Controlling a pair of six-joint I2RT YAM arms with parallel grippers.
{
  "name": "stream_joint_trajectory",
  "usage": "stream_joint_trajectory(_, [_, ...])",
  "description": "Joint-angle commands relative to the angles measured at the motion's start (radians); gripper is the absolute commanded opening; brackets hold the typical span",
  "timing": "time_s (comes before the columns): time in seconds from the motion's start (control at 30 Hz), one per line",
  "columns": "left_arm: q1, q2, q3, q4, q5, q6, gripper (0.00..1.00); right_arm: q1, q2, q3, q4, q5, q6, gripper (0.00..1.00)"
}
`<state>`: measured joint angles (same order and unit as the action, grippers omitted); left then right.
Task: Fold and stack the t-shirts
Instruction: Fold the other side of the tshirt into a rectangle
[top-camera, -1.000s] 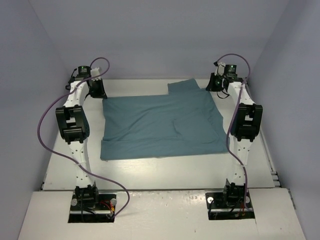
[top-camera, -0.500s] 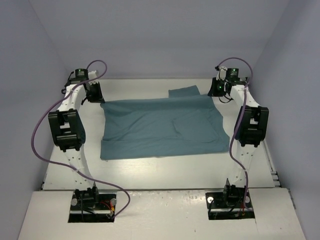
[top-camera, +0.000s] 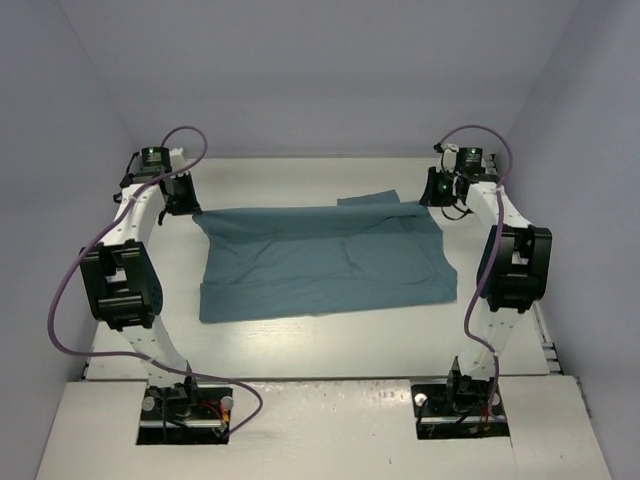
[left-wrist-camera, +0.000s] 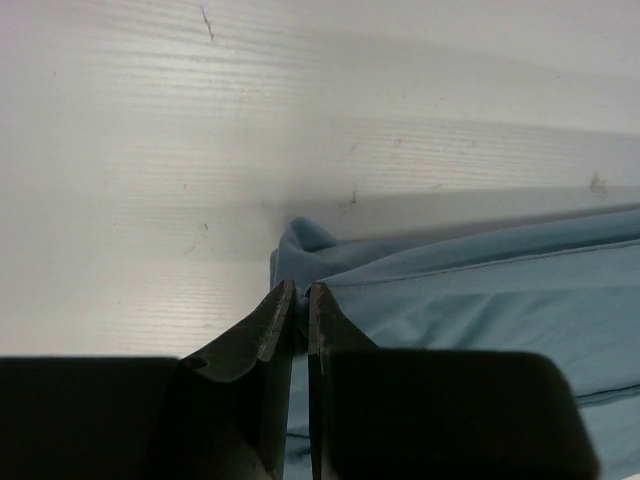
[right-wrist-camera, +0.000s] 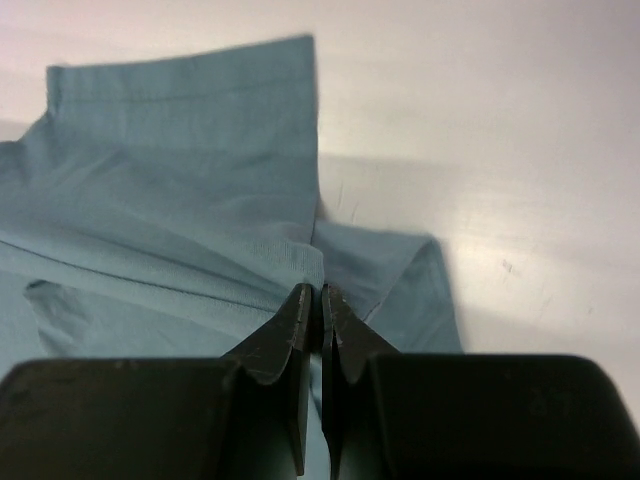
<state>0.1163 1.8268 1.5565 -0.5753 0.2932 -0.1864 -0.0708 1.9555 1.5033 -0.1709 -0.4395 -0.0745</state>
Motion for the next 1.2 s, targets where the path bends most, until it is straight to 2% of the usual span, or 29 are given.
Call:
stream_joint_trajectory(0.0, [-0.010, -0.083, -0.070, 0.061, -0.065, -0.018, 0.00, -0.008, -0.118, -0.066, 0.060, 0.064, 0.027, 0.00])
stream_joint_trajectory(0.33, [-0.050, -0.179, -0.203, 0.104, -0.125, -0.038, 0.00, -0.007, -0.219, -0.205, 0.103, 0.167, 0.092, 0.00])
stream_joint_trajectory(0.57, [-0.093, -0.195, -0.282, 0.117, -0.225, -0.045, 0.00, -0.003, -0.239, -0.273, 0.117, 0.212, 0.173, 0.00])
stream_joint_trajectory(1.07, [-0.093, -0.197, -0.435, 0.232, -0.273, -0.110, 0.00, 0.008, -0.235, -0.424, 0.159, 0.370, 0.345, 0.00])
stream_joint_trajectory(1.17, [-0.095, -0.207, -0.447, 0.232, -0.284, -0.116, 0.09, 0.008, -0.234, -0.427, 0.159, 0.391, 0.372, 0.00])
